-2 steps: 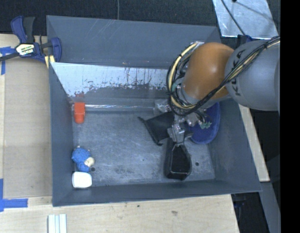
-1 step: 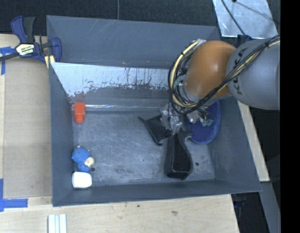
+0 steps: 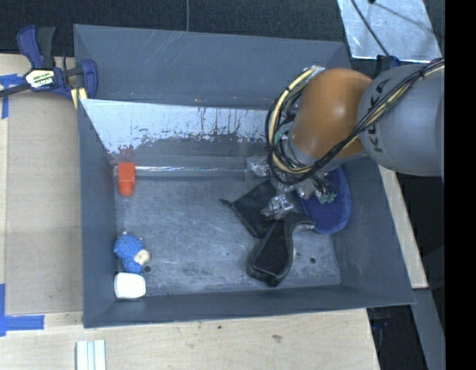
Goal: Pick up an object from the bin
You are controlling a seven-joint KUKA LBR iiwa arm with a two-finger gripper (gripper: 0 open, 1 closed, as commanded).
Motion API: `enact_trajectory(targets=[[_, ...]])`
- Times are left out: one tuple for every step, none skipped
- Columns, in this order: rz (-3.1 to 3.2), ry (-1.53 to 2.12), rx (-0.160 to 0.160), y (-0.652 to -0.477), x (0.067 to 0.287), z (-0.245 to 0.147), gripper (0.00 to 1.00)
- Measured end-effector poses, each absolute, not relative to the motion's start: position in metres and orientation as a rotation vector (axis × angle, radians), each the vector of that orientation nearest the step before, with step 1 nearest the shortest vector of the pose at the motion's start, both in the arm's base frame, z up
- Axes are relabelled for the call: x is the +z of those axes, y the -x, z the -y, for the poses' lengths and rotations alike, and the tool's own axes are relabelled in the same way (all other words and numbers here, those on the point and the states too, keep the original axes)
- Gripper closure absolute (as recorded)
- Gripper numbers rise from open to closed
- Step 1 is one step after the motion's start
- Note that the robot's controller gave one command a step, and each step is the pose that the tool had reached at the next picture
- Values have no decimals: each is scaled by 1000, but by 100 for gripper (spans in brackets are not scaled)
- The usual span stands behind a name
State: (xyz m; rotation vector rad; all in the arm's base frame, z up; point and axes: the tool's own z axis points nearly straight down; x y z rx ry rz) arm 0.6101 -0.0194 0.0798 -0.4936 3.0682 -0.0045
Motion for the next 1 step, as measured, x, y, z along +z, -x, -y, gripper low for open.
enact_trajectory(targets=[[-3092,499,-1,-603,72,20,100]])
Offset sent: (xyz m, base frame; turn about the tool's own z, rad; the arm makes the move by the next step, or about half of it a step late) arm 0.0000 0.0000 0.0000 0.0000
